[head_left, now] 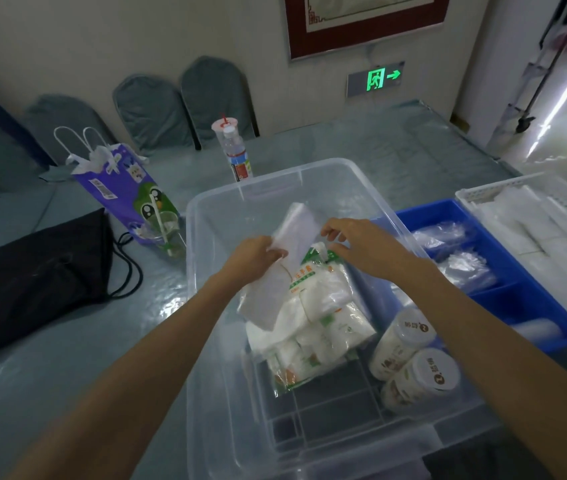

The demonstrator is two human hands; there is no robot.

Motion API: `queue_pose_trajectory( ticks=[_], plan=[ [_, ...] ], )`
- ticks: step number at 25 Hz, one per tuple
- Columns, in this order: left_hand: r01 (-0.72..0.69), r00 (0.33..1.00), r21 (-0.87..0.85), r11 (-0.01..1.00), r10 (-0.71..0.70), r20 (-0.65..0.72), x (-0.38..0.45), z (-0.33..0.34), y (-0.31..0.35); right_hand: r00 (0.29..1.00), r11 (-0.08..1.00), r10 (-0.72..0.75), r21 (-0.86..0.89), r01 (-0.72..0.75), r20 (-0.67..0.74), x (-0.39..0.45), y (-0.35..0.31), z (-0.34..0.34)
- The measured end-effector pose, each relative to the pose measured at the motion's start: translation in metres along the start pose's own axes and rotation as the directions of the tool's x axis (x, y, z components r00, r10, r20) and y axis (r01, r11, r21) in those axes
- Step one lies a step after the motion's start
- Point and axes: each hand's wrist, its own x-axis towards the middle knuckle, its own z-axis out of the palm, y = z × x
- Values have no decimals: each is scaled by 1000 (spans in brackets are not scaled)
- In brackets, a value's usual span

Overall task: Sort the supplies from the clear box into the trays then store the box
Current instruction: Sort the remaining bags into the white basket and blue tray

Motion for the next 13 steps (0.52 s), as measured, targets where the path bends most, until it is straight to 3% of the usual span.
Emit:
queue_pose_trajectory(
  ticks=[4,7,13],
  plan=[
    [15,992,-56,998,-22,-121,-26,-11,-7,999,1000,12,5,-12,32,-2,0,4],
    [10,992,-74,997,-20,-128,-37,-9,-9,993,997,33,-72,-24,114,-7,-2,10],
    [17,975,-22,1000,-21,-223,-38,-18,-13,869,967,44,-239,86,492,20,-15,35]
  ],
)
